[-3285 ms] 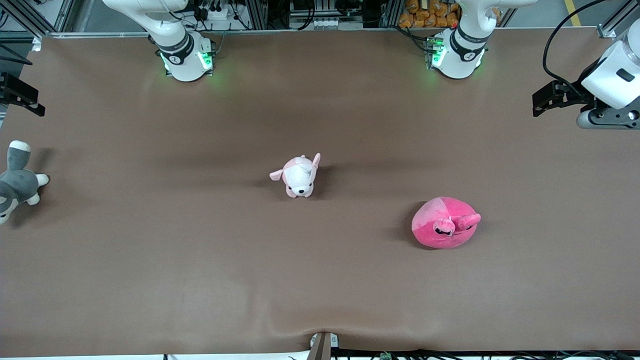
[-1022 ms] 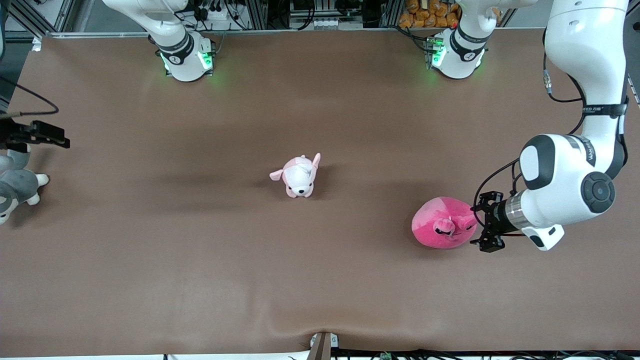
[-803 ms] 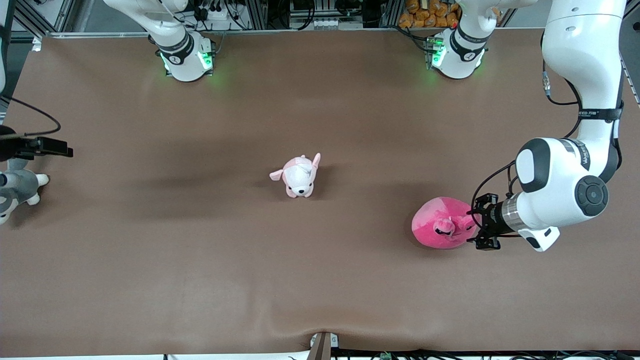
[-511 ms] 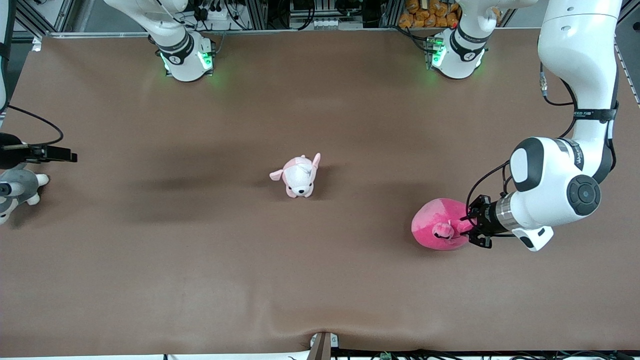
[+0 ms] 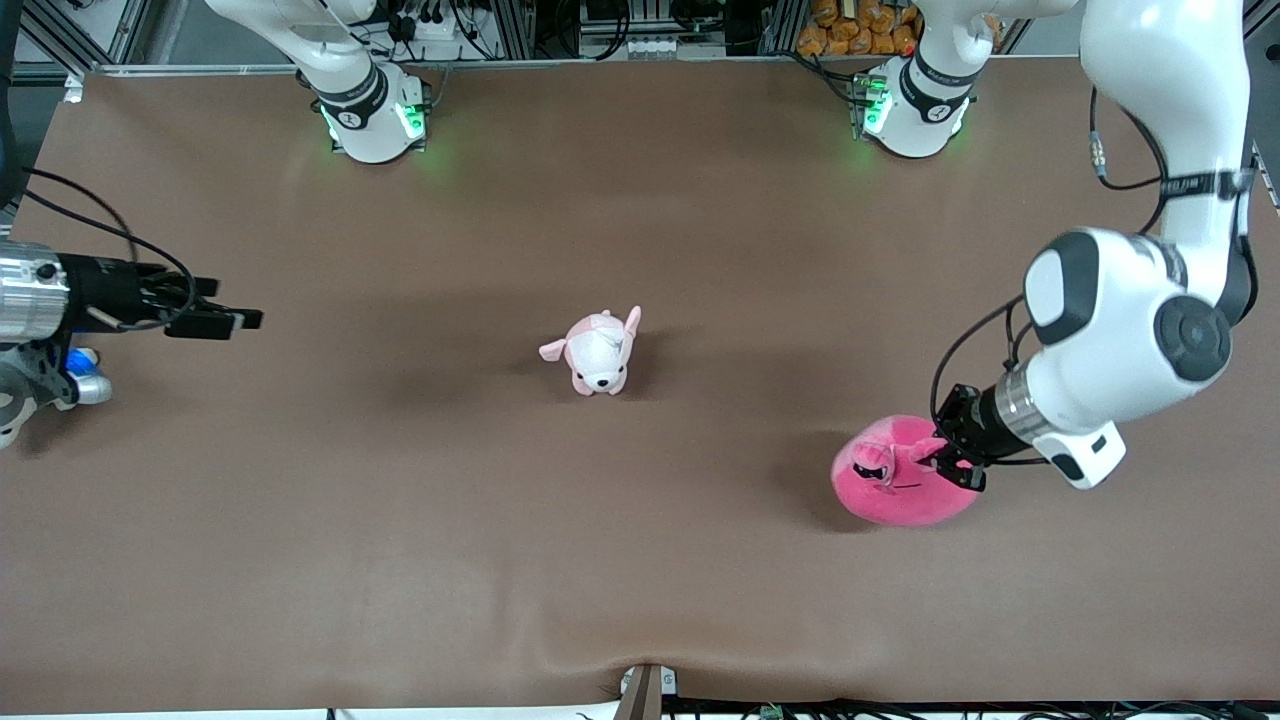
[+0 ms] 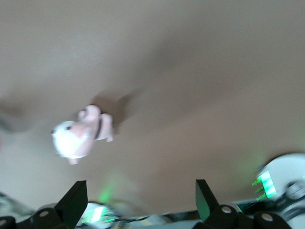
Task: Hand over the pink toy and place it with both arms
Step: 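Carry the pink plush to mid-table while the right gripper reaches toward it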
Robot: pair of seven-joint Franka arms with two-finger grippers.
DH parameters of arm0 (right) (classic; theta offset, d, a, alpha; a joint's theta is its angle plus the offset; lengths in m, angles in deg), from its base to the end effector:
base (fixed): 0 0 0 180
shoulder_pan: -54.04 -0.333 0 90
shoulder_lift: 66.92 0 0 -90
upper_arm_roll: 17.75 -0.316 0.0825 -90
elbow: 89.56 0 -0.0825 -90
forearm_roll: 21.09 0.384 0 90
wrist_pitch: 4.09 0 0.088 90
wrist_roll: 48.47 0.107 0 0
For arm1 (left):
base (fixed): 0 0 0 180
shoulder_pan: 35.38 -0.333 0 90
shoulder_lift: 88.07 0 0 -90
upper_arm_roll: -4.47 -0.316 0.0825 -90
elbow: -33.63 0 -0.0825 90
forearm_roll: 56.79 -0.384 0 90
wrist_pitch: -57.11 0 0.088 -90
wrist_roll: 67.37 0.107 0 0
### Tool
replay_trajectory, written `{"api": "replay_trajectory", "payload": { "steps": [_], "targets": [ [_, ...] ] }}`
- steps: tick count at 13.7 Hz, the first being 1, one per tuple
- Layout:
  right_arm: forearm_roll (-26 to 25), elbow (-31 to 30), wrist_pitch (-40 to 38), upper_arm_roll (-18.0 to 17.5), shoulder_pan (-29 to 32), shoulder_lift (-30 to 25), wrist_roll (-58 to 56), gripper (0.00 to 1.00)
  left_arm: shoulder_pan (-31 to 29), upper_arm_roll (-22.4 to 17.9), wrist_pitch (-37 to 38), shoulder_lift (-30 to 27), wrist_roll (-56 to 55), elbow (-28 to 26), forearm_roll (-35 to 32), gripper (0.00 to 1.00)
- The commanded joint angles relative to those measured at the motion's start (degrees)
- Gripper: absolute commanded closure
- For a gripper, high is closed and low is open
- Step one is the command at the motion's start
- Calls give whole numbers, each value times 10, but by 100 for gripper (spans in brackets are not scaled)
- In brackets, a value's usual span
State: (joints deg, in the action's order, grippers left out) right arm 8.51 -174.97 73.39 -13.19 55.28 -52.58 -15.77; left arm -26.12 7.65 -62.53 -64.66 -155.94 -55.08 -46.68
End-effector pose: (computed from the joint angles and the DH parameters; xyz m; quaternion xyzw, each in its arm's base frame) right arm 0.5976 0.0058 0.5177 -0.8998 0.3083 0.2388 0.1956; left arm 0.6726 -0.1519 0.4287 0.7562 0.6448 -0.0279 0.1077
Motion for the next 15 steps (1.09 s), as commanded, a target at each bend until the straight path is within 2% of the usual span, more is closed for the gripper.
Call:
{"api": "replay_trajectory", "payload": {
  "steps": [1, 4, 6, 11, 15],
  "targets": [
    [71, 16, -6, 3, -40, 2, 166, 0, 43, -1, 19, -52, -61, -7, -24, 100],
    [115, 45, 17, 3, -84, 8, 380, 0, 92, 0, 41, -73, -138, 26, -26, 100],
    [124, 47, 56, 3, -111, 9, 442, 0, 127, 0, 53, -73, -193, 64, -27, 100],
    [128, 48, 163, 3, -200, 24, 623, 0, 210, 0, 49, -63, -295, 114, -24, 100],
    [128, 48, 242, 3, -247, 39, 697, 0, 271, -4, 13, -38, -349, 136, -25, 100]
  ]
}}
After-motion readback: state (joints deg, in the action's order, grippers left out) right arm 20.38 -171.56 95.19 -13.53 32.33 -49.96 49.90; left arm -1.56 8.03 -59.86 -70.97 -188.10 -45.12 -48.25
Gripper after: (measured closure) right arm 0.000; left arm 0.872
